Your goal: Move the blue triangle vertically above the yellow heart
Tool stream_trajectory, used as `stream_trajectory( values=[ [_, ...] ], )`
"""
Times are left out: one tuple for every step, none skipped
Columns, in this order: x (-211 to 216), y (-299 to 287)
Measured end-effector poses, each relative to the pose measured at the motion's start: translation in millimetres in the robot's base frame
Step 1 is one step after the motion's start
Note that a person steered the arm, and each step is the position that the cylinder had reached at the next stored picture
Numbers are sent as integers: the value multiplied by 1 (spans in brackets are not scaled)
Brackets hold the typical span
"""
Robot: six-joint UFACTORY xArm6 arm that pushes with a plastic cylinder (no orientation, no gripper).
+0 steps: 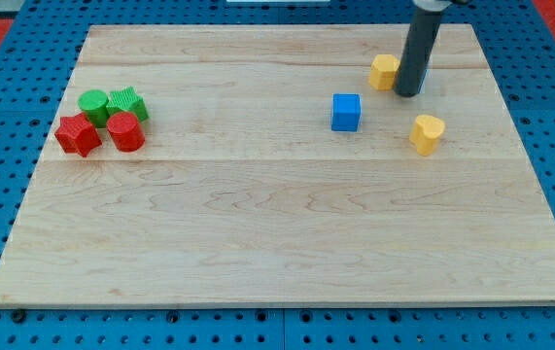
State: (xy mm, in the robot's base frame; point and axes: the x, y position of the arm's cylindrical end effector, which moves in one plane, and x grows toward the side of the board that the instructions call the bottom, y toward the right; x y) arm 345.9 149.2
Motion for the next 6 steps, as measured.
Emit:
stream_trajectory(
  values=[
    [6,1],
    [-16,24],
    [-16,31],
    [-15,50],
    [-23,57],
    [-44,22]
  ],
)
